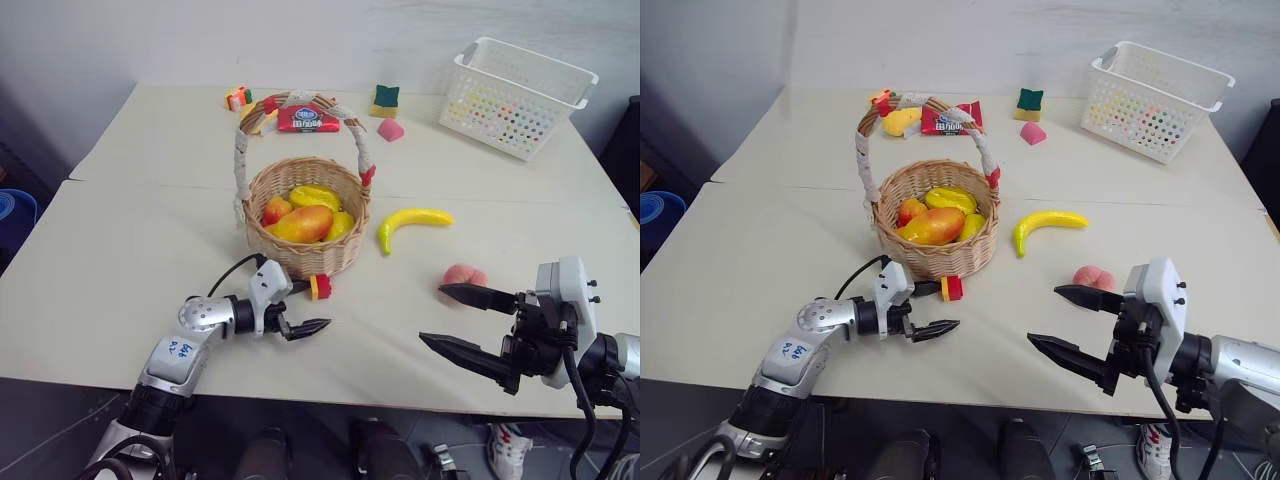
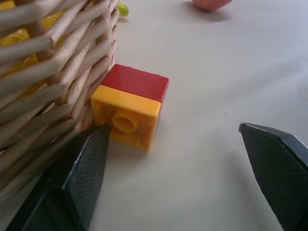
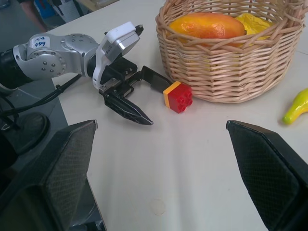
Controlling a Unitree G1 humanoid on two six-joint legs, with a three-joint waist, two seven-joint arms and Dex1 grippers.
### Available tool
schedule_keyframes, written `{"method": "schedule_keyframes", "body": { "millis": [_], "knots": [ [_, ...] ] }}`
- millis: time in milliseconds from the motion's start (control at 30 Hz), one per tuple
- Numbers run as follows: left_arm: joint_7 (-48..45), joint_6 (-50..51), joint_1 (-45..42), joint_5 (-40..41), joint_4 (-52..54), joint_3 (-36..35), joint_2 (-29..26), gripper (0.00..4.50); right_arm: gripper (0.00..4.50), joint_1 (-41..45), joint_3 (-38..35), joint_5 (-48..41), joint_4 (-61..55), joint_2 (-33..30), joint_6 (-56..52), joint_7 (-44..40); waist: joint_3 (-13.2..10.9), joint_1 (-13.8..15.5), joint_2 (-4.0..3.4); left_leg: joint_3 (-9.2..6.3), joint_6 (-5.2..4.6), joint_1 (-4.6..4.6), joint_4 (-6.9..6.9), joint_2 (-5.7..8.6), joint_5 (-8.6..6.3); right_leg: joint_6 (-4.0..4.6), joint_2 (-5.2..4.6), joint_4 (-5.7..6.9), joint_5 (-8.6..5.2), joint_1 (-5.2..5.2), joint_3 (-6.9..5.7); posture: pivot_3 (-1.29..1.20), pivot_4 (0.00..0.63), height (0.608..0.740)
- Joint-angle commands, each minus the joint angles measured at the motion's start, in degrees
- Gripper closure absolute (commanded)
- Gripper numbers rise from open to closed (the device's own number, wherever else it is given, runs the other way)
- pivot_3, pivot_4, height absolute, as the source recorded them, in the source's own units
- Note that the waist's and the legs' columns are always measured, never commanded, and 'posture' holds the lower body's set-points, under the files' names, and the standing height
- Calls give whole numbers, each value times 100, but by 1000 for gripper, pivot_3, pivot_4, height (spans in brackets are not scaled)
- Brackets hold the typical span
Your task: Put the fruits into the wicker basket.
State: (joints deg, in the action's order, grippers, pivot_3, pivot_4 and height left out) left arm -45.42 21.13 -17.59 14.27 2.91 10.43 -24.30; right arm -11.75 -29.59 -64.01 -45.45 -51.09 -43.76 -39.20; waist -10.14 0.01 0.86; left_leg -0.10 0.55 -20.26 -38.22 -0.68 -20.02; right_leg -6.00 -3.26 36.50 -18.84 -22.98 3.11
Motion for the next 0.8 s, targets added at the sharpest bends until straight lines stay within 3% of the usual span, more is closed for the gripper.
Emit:
{"method": "schedule_keyframes", "body": {
  "millis": [33,133,367,433,600,800],
  "knots": [
    [158,-9,-15,-130,8,70,108,1206,0,-7,-8,-67,-181,44,130,62,0,5,0,0,0,0,0,0,0,0,0,0,0,0,0,0,150,740],
    [209,81,38,-129,82,63,141,2104,0,1,2,-101,-179,62,139,117,0,5,0,0,0,0,0,0,0,0,0,-1,0,1,0,0,150,740],
    [144,126,184,-112,224,81,78,2104,0,44,39,-129,-151,38,148,153,0,4,0,0,0,0,0,0,0,0,0,-1,0,1,0,0,150,740],
    [122,81,175,-132,202,76,53,2457,0,86,72,-123,-128,37,149,170,0,3,0,0,0,1,0,0,0,0,0,0,0,1,0,0,150,740],
    [35,140,170,-87,270,87,12,3890,0,129,112,-116,-108,35,153,169,0,1,0,-1,0,0,1,0,0,0,0,0,0,1,-1,0,150,740],
    [-195,227,347,83,590,11,-161,3890,0,244,188,-100,-27,28,150,162,0,-8,0,-1,0,1,2,-2,0,0,1,-2,0,1,0,0,150,740]
  ]
}}
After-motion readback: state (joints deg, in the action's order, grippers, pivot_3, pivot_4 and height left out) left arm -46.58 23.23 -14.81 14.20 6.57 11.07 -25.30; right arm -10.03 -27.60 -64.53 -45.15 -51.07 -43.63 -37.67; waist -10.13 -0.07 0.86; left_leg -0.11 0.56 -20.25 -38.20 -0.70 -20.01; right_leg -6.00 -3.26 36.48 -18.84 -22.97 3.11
